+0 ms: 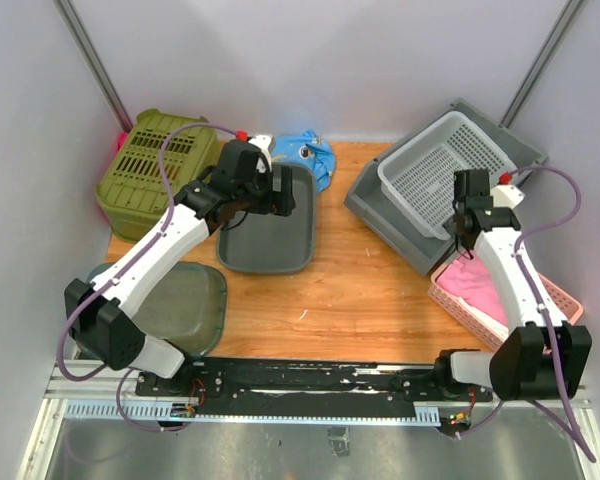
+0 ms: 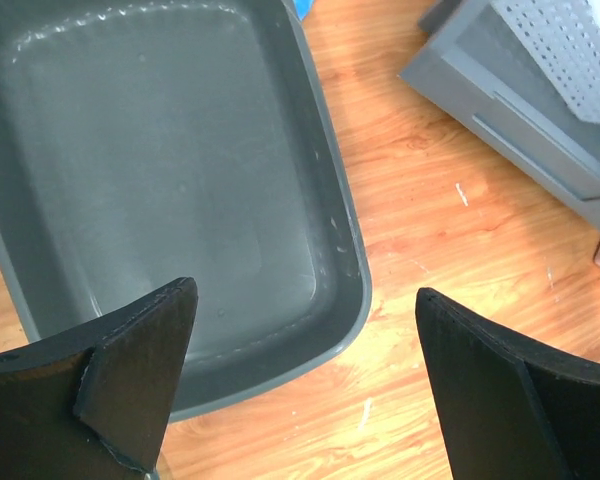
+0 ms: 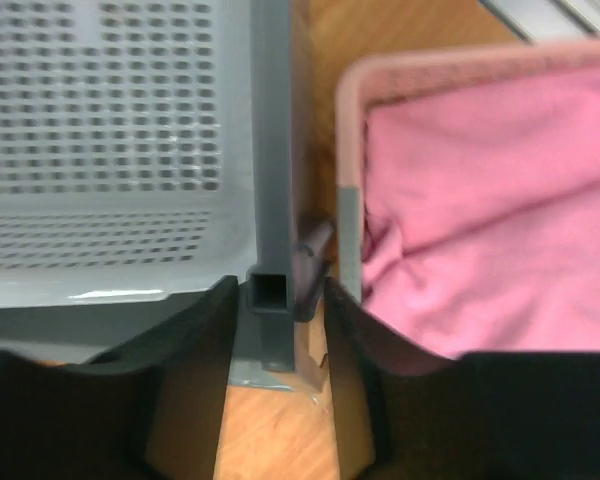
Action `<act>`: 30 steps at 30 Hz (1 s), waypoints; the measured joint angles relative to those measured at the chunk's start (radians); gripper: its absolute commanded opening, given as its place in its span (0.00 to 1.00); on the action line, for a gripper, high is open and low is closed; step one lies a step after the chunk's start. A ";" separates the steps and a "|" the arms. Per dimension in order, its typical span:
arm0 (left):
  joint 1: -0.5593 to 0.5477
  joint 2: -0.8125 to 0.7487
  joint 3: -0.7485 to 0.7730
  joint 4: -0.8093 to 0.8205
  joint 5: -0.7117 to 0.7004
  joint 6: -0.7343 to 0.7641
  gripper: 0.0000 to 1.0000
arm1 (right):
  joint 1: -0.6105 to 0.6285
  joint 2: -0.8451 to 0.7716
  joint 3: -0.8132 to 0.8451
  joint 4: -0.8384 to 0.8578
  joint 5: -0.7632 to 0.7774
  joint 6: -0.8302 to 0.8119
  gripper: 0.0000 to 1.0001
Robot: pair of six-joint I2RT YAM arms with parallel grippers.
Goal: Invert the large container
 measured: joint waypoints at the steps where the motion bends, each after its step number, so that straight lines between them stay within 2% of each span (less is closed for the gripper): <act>1: -0.008 0.003 -0.003 -0.001 -0.009 0.000 0.95 | -0.002 0.017 0.025 0.010 -0.007 0.006 0.62; 3: -0.024 0.011 -0.018 -0.005 -0.042 -0.003 0.96 | -0.008 0.024 0.053 0.039 -0.023 0.004 0.72; 6: -0.044 0.032 -0.038 -0.013 -0.095 -0.020 0.96 | -0.012 -0.014 0.056 0.070 -0.055 -0.025 0.79; 12: -0.158 0.139 -0.046 -0.005 -0.225 -0.113 0.97 | -0.012 -0.181 0.009 0.096 -0.144 -0.145 0.80; 17: -0.269 0.306 -0.016 0.021 -0.328 -0.215 0.88 | -0.012 -0.347 -0.051 0.064 -0.186 -0.232 0.78; 20: -0.291 0.412 0.016 0.044 -0.364 -0.257 0.77 | -0.012 -0.448 -0.067 0.016 -0.206 -0.275 0.78; 22: -0.292 0.474 0.037 0.051 -0.387 -0.276 0.66 | -0.012 -0.510 -0.068 -0.009 -0.220 -0.303 0.77; 24: -0.290 0.522 0.060 0.054 -0.406 -0.285 0.51 | -0.012 -0.556 -0.068 -0.035 -0.222 -0.325 0.76; 28: -0.286 0.566 0.082 0.061 -0.420 -0.292 0.08 | -0.012 -0.630 -0.065 -0.104 -0.216 -0.360 0.75; 29: -0.286 0.565 0.082 0.062 -0.416 -0.287 0.02 | -0.012 -0.637 -0.064 -0.120 -0.211 -0.364 0.75; 30: -0.286 0.560 0.082 0.061 -0.415 -0.284 0.00 | -0.012 -0.643 -0.063 -0.133 -0.208 -0.368 0.74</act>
